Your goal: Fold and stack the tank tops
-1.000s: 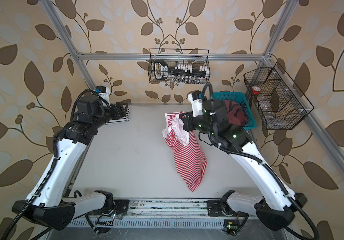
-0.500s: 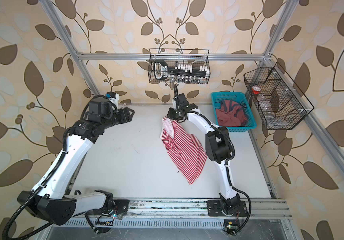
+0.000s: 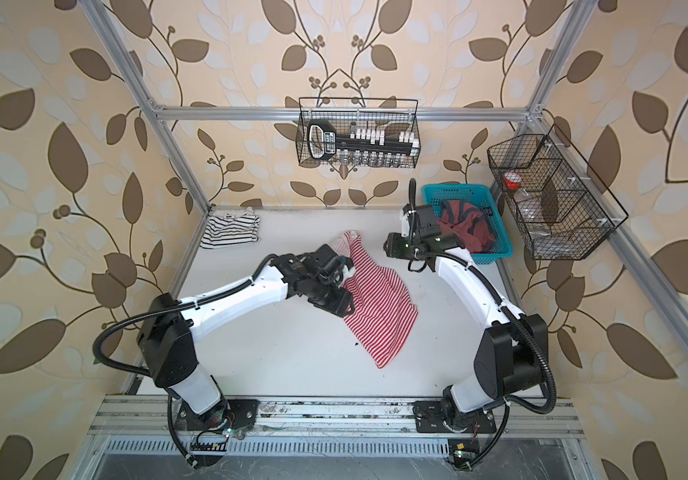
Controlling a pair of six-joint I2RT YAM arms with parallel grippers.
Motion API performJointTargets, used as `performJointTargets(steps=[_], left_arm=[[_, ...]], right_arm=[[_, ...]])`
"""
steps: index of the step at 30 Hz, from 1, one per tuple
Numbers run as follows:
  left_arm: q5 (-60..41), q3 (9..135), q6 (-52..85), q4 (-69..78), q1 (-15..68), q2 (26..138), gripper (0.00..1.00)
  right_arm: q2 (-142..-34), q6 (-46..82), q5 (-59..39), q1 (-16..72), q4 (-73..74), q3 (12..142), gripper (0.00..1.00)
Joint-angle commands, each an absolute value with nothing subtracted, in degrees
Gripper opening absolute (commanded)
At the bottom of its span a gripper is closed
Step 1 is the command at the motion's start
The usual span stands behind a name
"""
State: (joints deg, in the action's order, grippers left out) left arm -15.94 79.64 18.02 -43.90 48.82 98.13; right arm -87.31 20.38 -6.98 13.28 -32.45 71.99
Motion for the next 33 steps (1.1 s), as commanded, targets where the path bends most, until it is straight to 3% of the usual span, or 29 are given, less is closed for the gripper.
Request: performJointTargets(steps=[1,8,26,33], left_arm=[[-18.8,81.5,17.4,-47.6,52.6,99.4,0.58],[-20.1,84.1,18.6,-48.8,60.2,108.0,0.61],[-22.7,93.6,19.4,-49.6,62.1,120.5,0.66],[-22.2,94.9,19.0,-51.4,62.5,124.2,0.59]], right_arm=[[-88.7,17.5,-5.4,11.9,-35.1,64.6,0.52],[-90.8,16.2,-5.7,10.1,-34.1,60.4,0.51],[-92.8,15.8,-5.0,9.3,-33.9,55.7,0.55],[-95.7,15.6,-6.3,9.3,-33.3,55.0,0.53]])
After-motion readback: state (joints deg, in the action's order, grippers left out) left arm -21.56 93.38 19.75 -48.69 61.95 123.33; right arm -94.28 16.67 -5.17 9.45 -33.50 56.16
